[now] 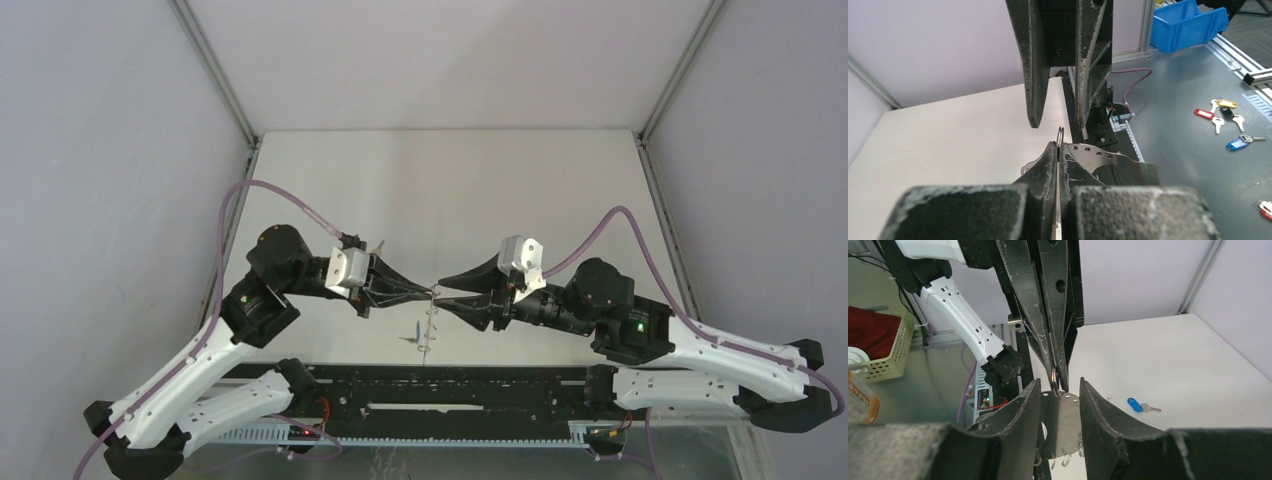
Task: Put the keys on the keyring
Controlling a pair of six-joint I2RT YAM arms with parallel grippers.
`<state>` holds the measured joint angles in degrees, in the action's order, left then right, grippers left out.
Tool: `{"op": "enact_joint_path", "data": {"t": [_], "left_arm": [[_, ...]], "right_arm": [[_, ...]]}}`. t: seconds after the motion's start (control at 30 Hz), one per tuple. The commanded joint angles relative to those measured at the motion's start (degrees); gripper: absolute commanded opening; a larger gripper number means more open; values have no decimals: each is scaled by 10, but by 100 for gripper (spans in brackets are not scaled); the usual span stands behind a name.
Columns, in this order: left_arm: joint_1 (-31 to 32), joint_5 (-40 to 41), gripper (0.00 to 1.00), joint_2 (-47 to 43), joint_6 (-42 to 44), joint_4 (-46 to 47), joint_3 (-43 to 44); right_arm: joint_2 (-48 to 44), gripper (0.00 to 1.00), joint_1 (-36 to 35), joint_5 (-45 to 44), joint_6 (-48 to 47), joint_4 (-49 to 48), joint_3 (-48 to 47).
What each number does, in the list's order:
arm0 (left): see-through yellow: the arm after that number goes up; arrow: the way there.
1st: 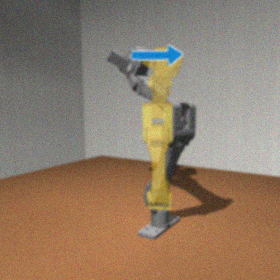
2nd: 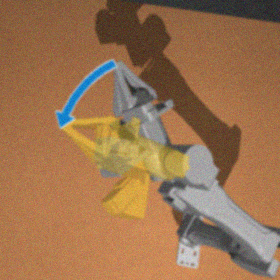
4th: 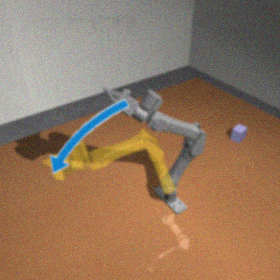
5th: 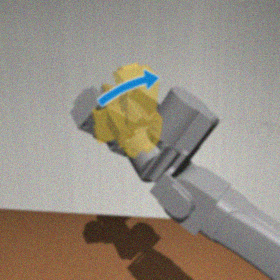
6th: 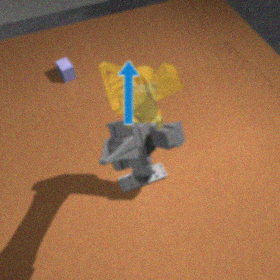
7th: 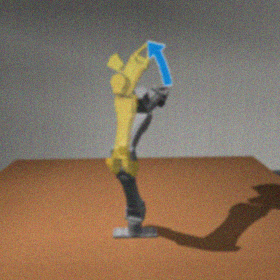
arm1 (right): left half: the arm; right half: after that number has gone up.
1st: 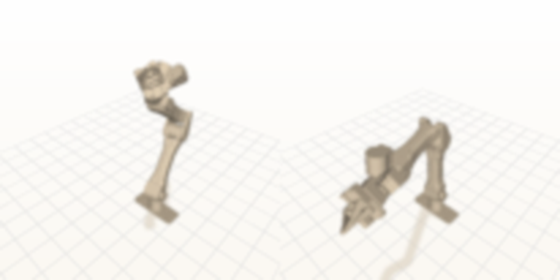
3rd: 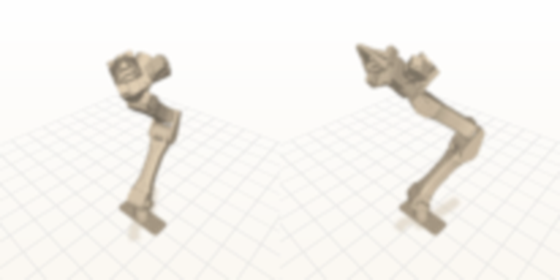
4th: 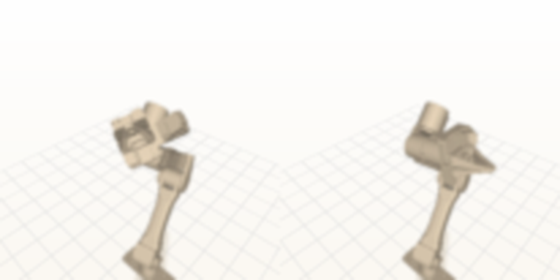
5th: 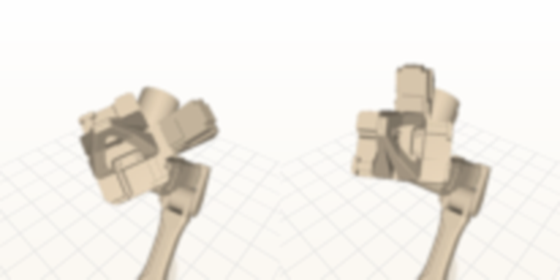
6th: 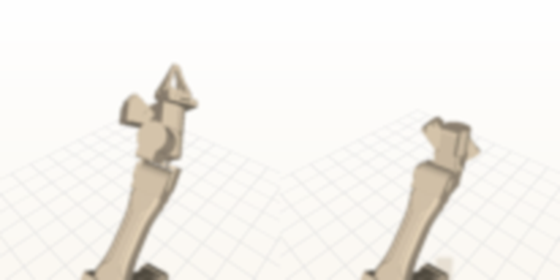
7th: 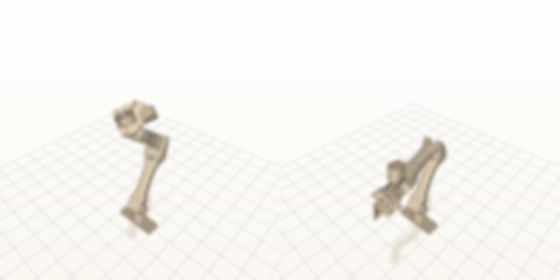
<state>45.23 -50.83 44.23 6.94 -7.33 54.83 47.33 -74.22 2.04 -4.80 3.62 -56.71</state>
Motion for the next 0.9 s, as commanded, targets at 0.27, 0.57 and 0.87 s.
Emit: {"op": "enact_joint_path", "data": {"t": [0.27, 0.57, 0.87], "left_arm": [[-1, -22, 0, -5, -31, 49, -4], [-1, -22, 0, -7, -37, 51, -9], [-6, 49, 49, -5, 127, -115, 9]], "right_arm": [[10, 34, 22, 61, 14, -11, -7], [18, 0, 24, 63, 12, -2, -21], [52, 0, 32, 12, 42, 185, -108]]}}
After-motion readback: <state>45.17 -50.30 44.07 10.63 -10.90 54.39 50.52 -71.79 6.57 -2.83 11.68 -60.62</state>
